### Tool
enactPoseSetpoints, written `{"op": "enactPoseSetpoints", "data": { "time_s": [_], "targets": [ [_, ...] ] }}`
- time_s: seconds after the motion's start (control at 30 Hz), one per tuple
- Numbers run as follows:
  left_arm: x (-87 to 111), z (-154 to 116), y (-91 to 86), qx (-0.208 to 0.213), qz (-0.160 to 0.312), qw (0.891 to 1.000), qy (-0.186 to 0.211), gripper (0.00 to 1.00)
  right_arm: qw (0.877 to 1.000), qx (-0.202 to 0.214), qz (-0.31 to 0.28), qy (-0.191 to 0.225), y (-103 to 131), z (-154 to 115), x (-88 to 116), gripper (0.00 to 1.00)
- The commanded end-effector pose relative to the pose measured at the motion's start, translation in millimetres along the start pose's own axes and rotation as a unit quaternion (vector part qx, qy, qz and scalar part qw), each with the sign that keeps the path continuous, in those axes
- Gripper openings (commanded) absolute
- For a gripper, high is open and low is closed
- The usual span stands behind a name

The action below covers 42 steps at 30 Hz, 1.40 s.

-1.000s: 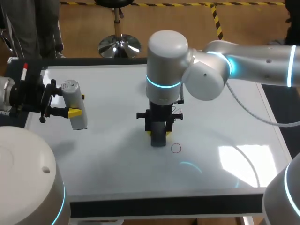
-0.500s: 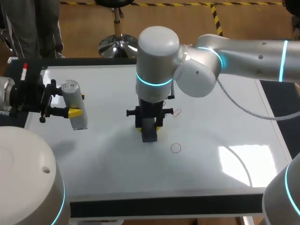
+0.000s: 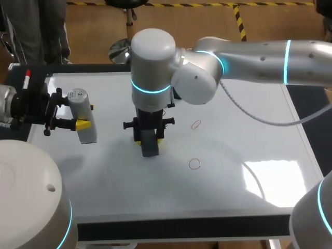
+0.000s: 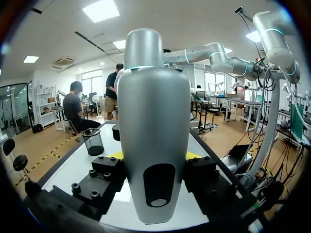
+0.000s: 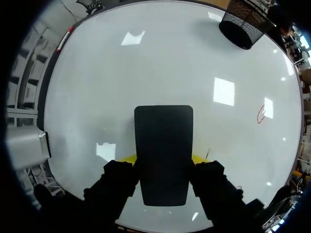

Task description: Pick up the inspection probe, press it on each red-marked spot on the whiteboard one by one, put down the probe, pick up the eraser, and wipe off all the red marks.

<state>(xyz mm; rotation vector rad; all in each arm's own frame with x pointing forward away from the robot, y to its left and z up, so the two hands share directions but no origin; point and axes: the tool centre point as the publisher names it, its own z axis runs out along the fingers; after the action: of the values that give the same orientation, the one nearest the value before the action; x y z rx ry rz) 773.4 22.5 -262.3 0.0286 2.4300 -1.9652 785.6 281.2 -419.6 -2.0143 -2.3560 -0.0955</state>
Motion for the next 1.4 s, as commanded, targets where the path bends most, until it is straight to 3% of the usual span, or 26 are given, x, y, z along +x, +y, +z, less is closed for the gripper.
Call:
{"op": "enactPoseSetpoints", "data": {
  "time_s": [0.03,0.43,1.1,1.4],
  "targets": [
    [0.4,-1.0,-0.6,0.001,0.001,1.000,0.000,0.00,1.000,0.002,-0.002,0.001,1.1,7.3,4.1,0.00],
    [0.4,-1.0,-0.6,0.001,0.001,1.000,0.000,0.00,1.000,0.006,0.006,0.006,-4.5,15.2,-9.7,0.00],
    [0.4,-1.0,-0.6,0.001,0.001,1.000,0.000,0.00,0.998,0.037,0.053,-0.005,-7.6,32.4,-68.0,0.00],
    [0.4,-1.0,-0.6,0.001,0.001,1.000,0.000,0.00,0.997,0.043,0.066,-0.009,-11.2,35.2,-84.7,0.00]
  ]
}}
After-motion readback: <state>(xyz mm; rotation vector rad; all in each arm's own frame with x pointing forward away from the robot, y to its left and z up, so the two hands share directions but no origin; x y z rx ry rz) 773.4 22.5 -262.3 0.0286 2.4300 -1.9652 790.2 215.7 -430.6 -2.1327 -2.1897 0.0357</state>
